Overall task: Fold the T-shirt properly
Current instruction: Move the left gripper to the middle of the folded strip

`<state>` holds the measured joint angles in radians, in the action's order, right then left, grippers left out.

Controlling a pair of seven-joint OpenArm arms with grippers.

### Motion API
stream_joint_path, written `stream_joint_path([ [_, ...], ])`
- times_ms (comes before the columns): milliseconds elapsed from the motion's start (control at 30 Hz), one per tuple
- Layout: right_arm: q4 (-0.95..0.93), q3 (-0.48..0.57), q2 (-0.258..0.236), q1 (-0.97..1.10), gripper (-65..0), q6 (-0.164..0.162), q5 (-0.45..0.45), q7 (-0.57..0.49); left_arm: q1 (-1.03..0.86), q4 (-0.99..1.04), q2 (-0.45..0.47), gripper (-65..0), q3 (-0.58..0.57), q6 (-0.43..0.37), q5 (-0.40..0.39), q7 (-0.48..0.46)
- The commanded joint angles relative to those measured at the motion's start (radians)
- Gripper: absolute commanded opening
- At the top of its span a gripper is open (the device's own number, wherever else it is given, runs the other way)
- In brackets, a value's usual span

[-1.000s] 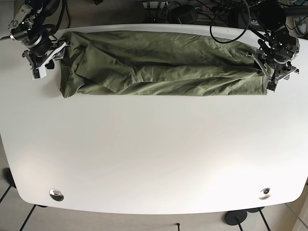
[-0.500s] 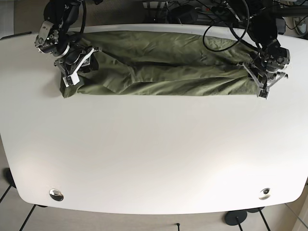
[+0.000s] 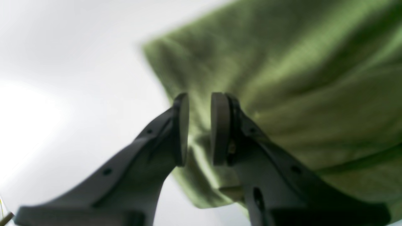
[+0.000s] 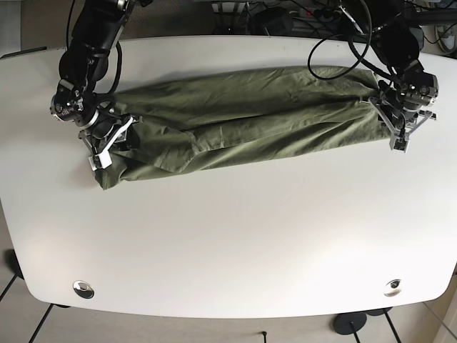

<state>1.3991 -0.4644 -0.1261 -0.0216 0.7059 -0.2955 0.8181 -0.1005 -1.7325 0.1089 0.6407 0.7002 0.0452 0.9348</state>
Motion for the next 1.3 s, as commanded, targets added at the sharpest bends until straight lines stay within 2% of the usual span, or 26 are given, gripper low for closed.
stream_joint_path([
  [33, 0.05, -0.004, -0.011, -0.008, -51.4, -0.008, 0.008, 0.016, 0.002, -0.09, 0.01, -54.0, 0.029, -0.002, -0.075, 0.005],
  [100, 0.087, -0.004, -0.008, -0.004, -51.5, -0.008, 0.008, 0.034, -0.003, -0.114, 0.01, -50.4, 0.083, -0.002, -0.164, 0.068],
  [133, 0.096, -0.004, -0.008, -0.004, -51.5, -0.008, 0.008, 0.045, -0.003, -0.111, 0.012, -45.6, 0.117, -0.002, -0.219, 0.102],
  [233, 0.098, -0.004, -0.008, -0.002, -51.7, -0.008, 0.006, 0.05, -0.009, -0.105, 0.024, -24.9, 0.239, -0.002, -0.403, 0.169],
  [267, 0.096, -0.004, -0.008, -0.002, -51.8, -0.008, 0.006, 0.05, -0.011, -0.082, 0.025, -20.3, 0.275, -0.002, -0.46, 0.198],
  [300, 0.095, -0.004, -0.008, -0.002, -51.8, -0.008, 0.006, 0.05, -0.011, -0.051, 0.028, -18.5, 0.307, -0.002, -0.514, 0.229],
  [367, 0.095, -0.004, 0.004, -0.002, -51.8, -0.008, 0.006, 0.05, -0.011, 0.026, 0.053, -18.5, 0.36, -0.002, -0.609, 0.272],
  [467, 0.095, -0.006, 0.01, 0.001, -51.8, -0.008, 0.006, 0.05, -0.037, 0.191, 0.107, -18.5, 0.38, -0.002, -0.727, 0.281],
  [633, 0.093, -0.006, 0.013, 0.013, -51.8, -0.008, 0.006, 0.048, -0.038, 0.322, 0.139, -18.5, 0.371, -0.002, -0.743, 0.28],
  [733, 0.093, -0.01, 0.015, 0.013, -52.0, -0.008, 0.006, 0.048, -0.038, 0.343, 0.139, -18.5, 0.265, -0.002, -0.744, 0.28],
  [833, 0.096, -0.012, 0.038, 0.013, -52.0, -0.008, 0.006, 0.048, -0.038, 0.342, 0.136, -18.6, 0.199, -0.002, -0.749, 0.28],
  [900, 0.098, -0.012, 0.041, 0.013, -52.0, -0.008, 0.006, 0.048, -0.038, 0.342, 0.134, -25.0, 0.152, -0.002, -0.749, 0.28],
  [933, 0.098, -0.012, 0.042, 0.013, -52.0, -0.008, 0.006, 0.048, -0.038, 0.343, 0.134, -30.8, 0.144, -0.002, -0.749, 0.28],
  [967, 0.098, -0.012, 0.042, 0.013, -52.0, -0.008, 0.006, 0.048, -0.038, 0.345, 0.134, -37.9, 0.141, -0.002, -0.746, 0.28],
  [1000, 0.098, -0.012, 0.042, 0.013, -52.0, -0.008, 0.006, 0.048, -0.038, 0.345, 0.134, -50.0, 0.136, -0.002, -0.744, 0.28],
  [1033, 0.098, -0.012, 0.044, 0.013, -52.0, -0.008, 0.006, 0.048, -0.038, 0.339, 0.134, -56.5, 0.136, -0.002, -0.744, 0.28],
  [1067, 0.098, -0.012, 0.044, 0.013, -52.0, -0.008, 0.006, 0.048, -0.04, 0.332, 0.134, -59.7, 0.136, -0.002, -0.749, 0.28],
  [1200, 0.098, -0.012, 0.044, 0.013, -52.0, -0.008, 0.006, 0.048, -0.077, 0.13, 0.131, -59.3, 0.135, -0.002, -0.75, 0.28],
  [1300, 0.098, -0.012, 0.044, 0.013, -52.0, -0.008, 0.006, 0.048, -0.081, -0.005, 0.079, -59.0, 0.124, -0.002, -0.743, 0.283],
])
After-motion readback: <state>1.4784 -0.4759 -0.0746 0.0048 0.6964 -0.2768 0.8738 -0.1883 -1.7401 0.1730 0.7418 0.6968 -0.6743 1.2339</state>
